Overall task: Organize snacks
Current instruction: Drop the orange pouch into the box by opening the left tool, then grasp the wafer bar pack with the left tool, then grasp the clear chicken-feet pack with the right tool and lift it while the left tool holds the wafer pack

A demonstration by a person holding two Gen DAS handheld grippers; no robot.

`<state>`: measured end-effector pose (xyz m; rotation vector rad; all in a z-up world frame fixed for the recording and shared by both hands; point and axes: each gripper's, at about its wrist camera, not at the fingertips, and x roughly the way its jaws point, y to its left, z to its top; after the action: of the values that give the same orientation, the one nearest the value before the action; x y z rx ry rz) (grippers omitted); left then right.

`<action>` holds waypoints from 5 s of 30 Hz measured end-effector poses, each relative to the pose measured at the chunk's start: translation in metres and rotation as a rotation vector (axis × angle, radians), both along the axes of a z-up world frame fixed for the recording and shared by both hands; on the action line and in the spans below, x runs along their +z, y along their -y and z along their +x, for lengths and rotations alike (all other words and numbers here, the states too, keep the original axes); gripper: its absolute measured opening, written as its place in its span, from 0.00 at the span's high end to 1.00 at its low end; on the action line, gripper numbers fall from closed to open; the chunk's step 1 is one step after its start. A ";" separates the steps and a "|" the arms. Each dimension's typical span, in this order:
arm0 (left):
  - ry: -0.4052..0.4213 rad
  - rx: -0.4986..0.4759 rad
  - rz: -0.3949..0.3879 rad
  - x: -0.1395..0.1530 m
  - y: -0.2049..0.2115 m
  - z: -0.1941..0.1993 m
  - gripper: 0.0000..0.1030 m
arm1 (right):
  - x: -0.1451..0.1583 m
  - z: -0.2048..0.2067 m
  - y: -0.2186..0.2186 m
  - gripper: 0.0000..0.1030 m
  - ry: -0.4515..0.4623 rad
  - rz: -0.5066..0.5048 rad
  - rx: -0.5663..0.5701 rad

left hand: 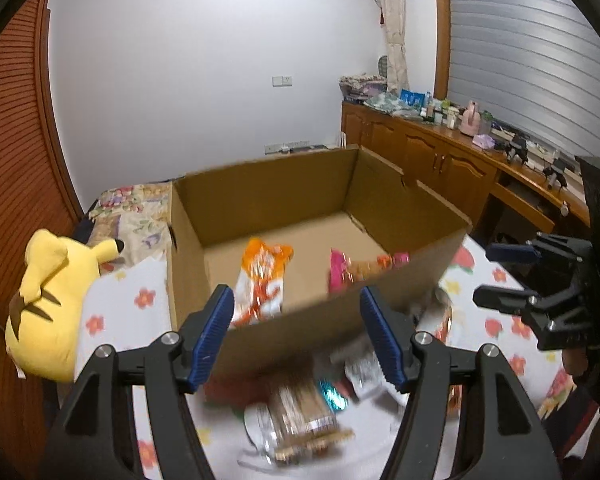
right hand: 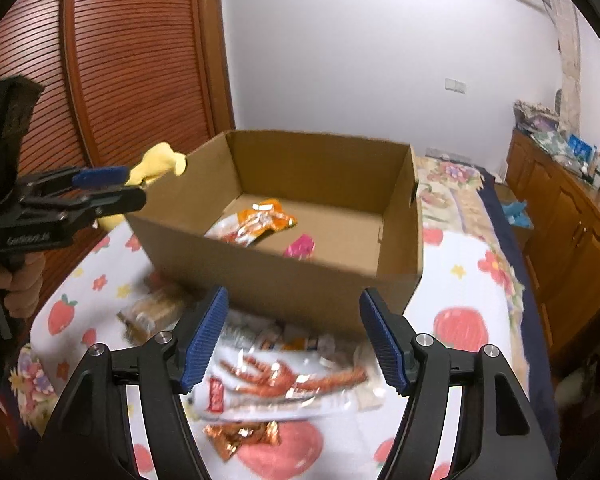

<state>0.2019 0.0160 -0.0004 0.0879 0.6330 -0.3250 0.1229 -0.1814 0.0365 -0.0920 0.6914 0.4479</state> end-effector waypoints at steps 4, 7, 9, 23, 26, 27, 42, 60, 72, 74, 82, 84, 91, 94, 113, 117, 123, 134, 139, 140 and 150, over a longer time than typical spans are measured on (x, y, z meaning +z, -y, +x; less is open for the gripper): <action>-0.041 0.000 0.006 -0.024 0.002 -0.009 0.36 | -0.016 -0.015 -0.001 0.29 -0.014 0.005 -0.013; -0.085 0.009 0.007 -0.043 0.003 -0.008 0.37 | -0.029 -0.024 -0.001 0.27 -0.029 0.010 -0.030; -0.113 0.019 0.009 -0.055 0.004 -0.005 0.37 | -0.036 -0.028 0.000 0.27 -0.037 0.012 -0.038; -0.267 0.065 0.018 -0.099 0.003 0.014 0.39 | -0.056 -0.038 -0.005 0.25 -0.063 0.013 -0.044; -0.278 0.061 -0.002 -0.102 0.000 0.013 0.39 | -0.062 -0.039 -0.006 0.25 -0.075 0.013 -0.043; -0.279 0.059 -0.003 -0.103 0.000 0.012 0.39 | -0.063 -0.039 -0.007 0.25 -0.078 0.013 -0.043; -0.245 0.029 -0.018 -0.103 -0.006 -0.015 0.56 | -0.079 -0.036 -0.001 0.25 -0.122 0.026 -0.080; -0.150 0.049 -0.021 -0.111 -0.005 -0.028 0.52 | -0.094 -0.008 0.008 0.23 -0.144 0.029 -0.222; -0.157 0.051 -0.033 -0.113 -0.008 -0.028 0.52 | -0.100 0.011 0.002 0.18 -0.160 -0.055 -0.255; -0.156 0.051 -0.033 -0.113 -0.008 -0.028 0.51 | -0.100 0.009 0.007 0.18 -0.169 -0.056 -0.252; -0.156 0.052 -0.029 -0.114 -0.008 -0.028 0.51 | -0.100 -0.008 0.029 0.17 -0.169 -0.080 -0.279; -0.156 0.052 -0.026 -0.114 -0.007 -0.028 0.51 | -0.099 -0.014 0.035 0.17 -0.172 -0.070 -0.288; -0.156 0.052 -0.023 -0.114 -0.007 -0.028 0.51 | -0.103 -0.016 0.046 0.16 -0.223 0.015 -0.299; -0.155 0.053 -0.021 -0.114 -0.006 -0.028 0.51 | -0.105 -0.010 0.046 0.16 -0.249 0.071 -0.305; -0.174 0.058 0.032 -0.116 0.002 -0.023 0.47 | -0.112 0.009 0.014 0.15 -0.220 -0.081 -0.299; -0.169 0.046 0.013 -0.114 0.001 -0.027 0.52 | -0.111 0.010 0.014 0.15 -0.229 -0.088 -0.287; -0.147 0.058 -0.039 -0.106 -0.008 -0.035 0.56 | -0.108 0.006 0.013 0.28 -0.225 -0.080 -0.266; -0.083 0.055 -0.094 -0.087 -0.012 -0.056 0.55 | -0.098 -0.002 0.019 0.72 -0.231 0.002 -0.278; -0.061 0.049 -0.092 -0.080 -0.008 -0.061 0.55 | -0.093 -0.003 0.020 0.82 -0.245 0.059 -0.263; -0.059 0.048 -0.090 -0.080 -0.007 -0.062 0.55 | -0.091 -0.004 0.020 0.82 -0.246 0.072 -0.263; -0.043 0.045 -0.097 -0.074 -0.006 -0.064 0.55 | -0.072 -0.015 0.019 0.88 -0.213 0.129 -0.227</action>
<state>0.1381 0.0224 -0.0749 -0.0267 0.6596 -0.3140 0.1076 -0.2001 -0.0359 0.1571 0.8694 0.2852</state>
